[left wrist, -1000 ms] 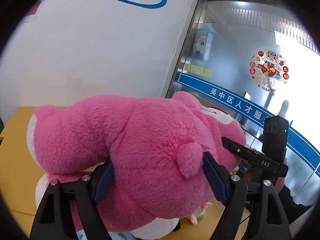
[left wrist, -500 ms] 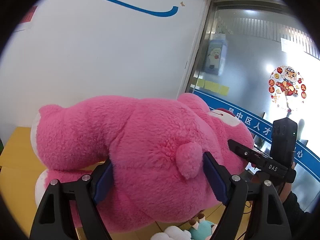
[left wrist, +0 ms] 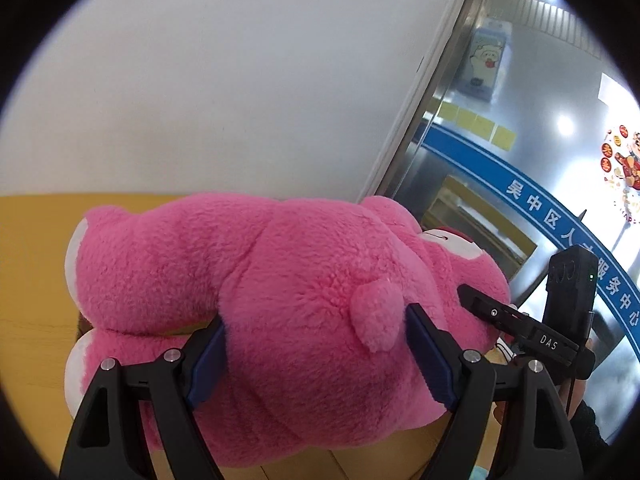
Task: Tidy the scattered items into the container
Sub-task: 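Lift the pink bear with both grippers and carry it over the box, then lower the pink bear into the box and open both grippers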
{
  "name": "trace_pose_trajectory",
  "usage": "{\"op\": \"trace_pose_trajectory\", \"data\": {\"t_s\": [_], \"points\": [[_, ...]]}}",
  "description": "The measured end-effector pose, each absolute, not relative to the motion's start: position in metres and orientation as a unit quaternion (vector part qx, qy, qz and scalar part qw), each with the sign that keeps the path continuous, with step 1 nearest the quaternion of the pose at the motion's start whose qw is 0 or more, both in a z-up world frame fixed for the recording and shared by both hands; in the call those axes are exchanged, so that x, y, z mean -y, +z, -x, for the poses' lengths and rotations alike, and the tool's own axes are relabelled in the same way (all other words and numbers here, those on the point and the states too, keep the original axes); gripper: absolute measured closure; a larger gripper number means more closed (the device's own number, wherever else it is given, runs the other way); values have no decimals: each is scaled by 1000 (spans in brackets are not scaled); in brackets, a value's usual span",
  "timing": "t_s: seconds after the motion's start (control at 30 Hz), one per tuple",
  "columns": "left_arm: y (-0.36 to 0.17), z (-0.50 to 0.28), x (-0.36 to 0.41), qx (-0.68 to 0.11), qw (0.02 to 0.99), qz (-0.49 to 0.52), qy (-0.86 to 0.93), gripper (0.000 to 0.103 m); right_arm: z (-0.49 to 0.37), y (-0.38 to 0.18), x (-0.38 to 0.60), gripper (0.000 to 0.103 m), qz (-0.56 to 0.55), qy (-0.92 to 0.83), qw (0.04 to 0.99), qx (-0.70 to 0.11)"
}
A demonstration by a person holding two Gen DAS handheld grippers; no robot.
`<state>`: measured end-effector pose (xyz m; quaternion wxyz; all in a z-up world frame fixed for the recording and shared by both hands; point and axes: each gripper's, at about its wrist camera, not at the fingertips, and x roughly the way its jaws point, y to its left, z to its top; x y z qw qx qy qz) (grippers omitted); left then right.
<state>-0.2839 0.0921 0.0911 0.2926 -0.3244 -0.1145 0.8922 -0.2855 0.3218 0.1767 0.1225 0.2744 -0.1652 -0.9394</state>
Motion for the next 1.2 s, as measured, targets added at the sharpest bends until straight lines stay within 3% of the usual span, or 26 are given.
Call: {"op": "trace_pose_trajectory", "data": {"t_s": [0.27, 0.53, 0.67, 0.87, 1.0, 1.2], "points": [[-23, 325, -114, 96, 251, 435, 859, 21, 336, 72, -323, 16, -402, -899, 56, 167], [-19, 319, -100, 95, 242, 434, 863, 16, 335, 71, -330, 7, -401, -900, 56, 163], [10, 309, -88, 83, 244, 413, 873, 16, 326, 83, -333, 2, -407, -896, 58, 168], [50, 243, -63, -20, 218, 408, 886, 16, 264, 132, -340, 0, -405, -893, 101, 167], [32, 190, -41, -37, 218, 462, 859, 16, 217, 136, -313, 0, -420, -893, 134, 93], [-13, 140, -5, 22, 209, 537, 817, 16, 187, 75, -295, 0, -495, -861, 116, 31]]}}
